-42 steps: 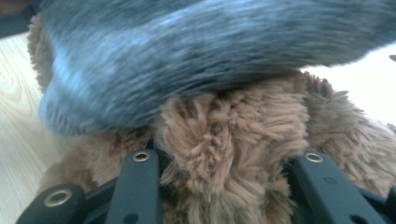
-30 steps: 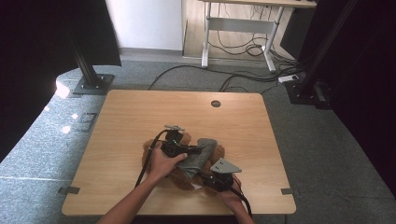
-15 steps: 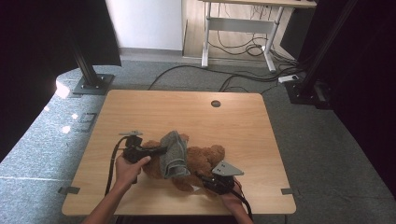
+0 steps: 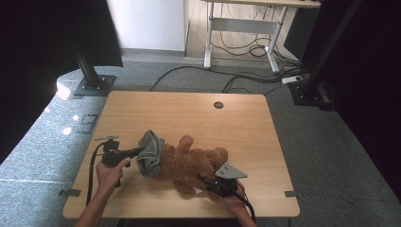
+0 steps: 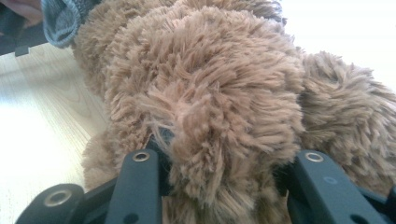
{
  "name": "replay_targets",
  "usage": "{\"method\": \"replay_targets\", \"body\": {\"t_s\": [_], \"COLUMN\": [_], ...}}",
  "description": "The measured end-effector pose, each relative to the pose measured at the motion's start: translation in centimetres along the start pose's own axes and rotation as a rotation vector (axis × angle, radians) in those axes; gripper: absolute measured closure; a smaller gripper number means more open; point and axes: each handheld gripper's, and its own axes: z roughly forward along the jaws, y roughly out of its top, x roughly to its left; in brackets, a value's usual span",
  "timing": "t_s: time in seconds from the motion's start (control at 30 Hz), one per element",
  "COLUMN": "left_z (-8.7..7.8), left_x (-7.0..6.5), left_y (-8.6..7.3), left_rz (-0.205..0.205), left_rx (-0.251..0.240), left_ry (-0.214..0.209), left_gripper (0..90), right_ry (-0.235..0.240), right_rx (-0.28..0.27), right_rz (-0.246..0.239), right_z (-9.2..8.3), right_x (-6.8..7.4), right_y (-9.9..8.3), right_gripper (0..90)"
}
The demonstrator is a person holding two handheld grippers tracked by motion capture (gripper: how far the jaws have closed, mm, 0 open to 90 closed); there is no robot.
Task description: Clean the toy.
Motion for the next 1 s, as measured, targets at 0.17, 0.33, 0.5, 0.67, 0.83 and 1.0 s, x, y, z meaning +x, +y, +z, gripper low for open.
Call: {"method": "replay_targets", "body": {"t_s": [0.17, 0.33, 0.5, 0.67, 0.83, 1.0], "left_z": [1.2, 1.4, 0.1, -0.9, 2.6, 7.2], "left_x": [1.4, 1.2, 0.1, -4.9, -9.5, -9.7], "left_y": [-1.7, -1.8, -0.1, 2.8, 4.6, 4.4], "left_rz": [-0.049, -0.039, -0.001, 0.124, 0.227, 0.196], "left_rx": [0.061, 0.064, 0.027, -0.03, 0.038, 0.147], "left_ry": [0.006, 0.001, 0.017, -0.102, -0.103, -0.083], "left_gripper": [79.7, 79.7, 80.2, 80.3, 79.6, 79.3], "right_ry": [0.017, 0.055, 0.033, 0.038, 0.032, 0.022], "right_rx": [-0.012, -0.016, -0.004, -0.006, -0.007, -0.008], "right_rz": [-0.007, 0.051, 0.029, 0.033, -0.005, -0.059], "right_z": [-0.3, -0.6, -0.7, -0.5, -0.7, -0.7], "right_x": [-0.1, -0.8, -0.5, -0.6, -0.3, 0.0], "right_y": [-0.2, -0.3, 0.0, 0.0, 0.0, 0.1], "right_gripper": [58.8, 55.3, 55.7, 55.7, 55.8, 55.5]}}
